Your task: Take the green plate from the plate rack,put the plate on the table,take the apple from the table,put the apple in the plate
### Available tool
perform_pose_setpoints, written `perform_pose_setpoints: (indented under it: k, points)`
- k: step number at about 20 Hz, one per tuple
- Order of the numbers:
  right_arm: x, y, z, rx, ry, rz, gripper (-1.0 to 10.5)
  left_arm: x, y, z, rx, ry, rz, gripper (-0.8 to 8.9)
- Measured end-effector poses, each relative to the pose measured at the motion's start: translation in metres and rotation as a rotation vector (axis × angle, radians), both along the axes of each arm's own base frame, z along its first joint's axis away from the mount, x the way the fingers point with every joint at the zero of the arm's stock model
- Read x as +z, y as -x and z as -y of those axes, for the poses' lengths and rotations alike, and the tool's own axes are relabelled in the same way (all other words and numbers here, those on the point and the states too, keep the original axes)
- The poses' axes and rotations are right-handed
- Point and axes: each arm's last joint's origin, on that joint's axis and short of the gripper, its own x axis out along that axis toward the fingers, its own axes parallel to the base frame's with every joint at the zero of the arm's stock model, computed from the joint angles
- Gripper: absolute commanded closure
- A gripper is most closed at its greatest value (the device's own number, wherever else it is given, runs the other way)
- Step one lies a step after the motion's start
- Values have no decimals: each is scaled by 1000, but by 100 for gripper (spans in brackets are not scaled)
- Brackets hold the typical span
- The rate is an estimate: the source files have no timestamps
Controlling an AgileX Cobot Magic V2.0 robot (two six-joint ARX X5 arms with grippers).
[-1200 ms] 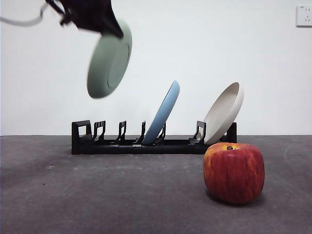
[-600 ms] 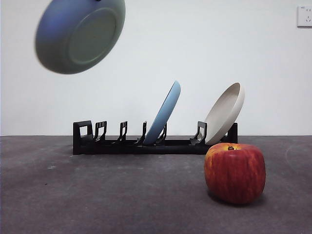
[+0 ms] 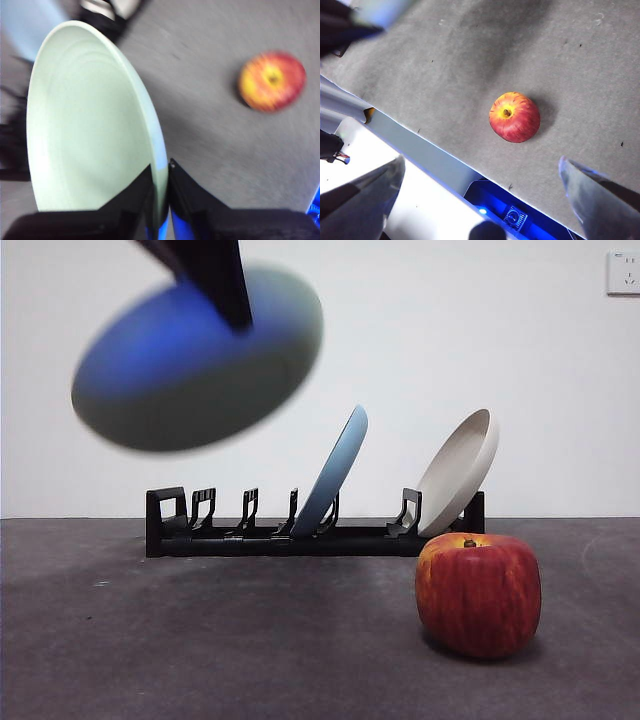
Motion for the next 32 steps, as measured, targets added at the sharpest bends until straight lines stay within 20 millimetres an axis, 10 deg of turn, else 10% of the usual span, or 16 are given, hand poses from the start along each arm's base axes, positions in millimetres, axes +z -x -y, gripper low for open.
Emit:
perform_pose_setpoints:
  k: [17, 32]
  points:
    - [-1, 2, 0, 0, 1, -23, 226, -146, -8, 55, -148, -338, 72, 820]
    - [-1, 2, 0, 0, 1, -27, 226, -152, -4, 58, -111, -283, -6, 587]
